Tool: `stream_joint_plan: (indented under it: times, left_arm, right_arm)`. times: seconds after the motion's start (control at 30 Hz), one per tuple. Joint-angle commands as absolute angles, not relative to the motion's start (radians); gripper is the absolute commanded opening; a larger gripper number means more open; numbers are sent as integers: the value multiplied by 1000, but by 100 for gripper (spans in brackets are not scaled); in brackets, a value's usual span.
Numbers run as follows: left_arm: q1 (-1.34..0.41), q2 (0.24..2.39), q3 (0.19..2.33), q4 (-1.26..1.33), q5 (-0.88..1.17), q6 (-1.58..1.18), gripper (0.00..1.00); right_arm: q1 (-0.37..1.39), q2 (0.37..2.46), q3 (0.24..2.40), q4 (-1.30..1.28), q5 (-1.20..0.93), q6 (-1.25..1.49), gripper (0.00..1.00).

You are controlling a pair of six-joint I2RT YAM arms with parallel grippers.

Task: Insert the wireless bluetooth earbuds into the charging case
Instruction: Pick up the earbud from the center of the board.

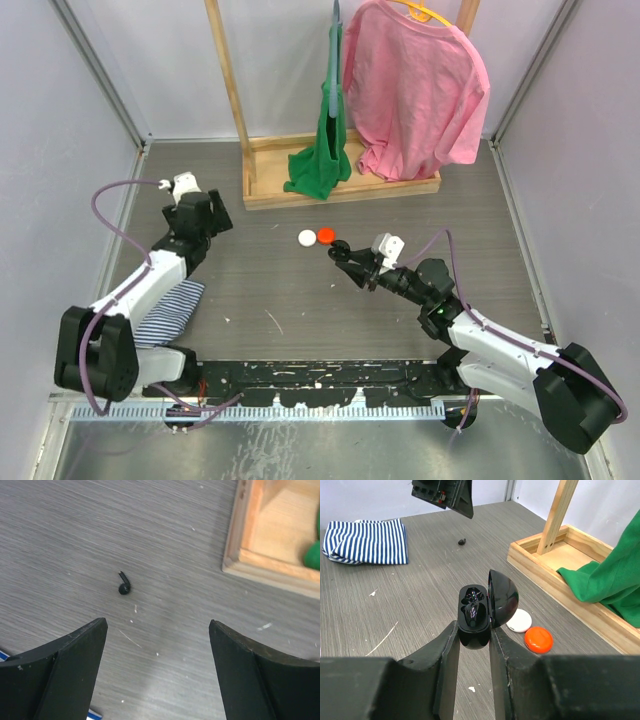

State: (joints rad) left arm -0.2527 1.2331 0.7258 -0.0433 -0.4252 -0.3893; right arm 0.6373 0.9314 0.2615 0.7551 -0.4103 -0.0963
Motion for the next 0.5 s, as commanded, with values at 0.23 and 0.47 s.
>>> stream_joint_plan:
  times: [0.23,0.47]
  left_arm:
    - [-94,1485,908,-138,-361,-460,69]
    - [-56,1615,990,-165,-330,-430,55]
  right_arm:
    - [634,903,267,818,-387,-102,23]
    - [634,899,272,799,-376,-111,23]
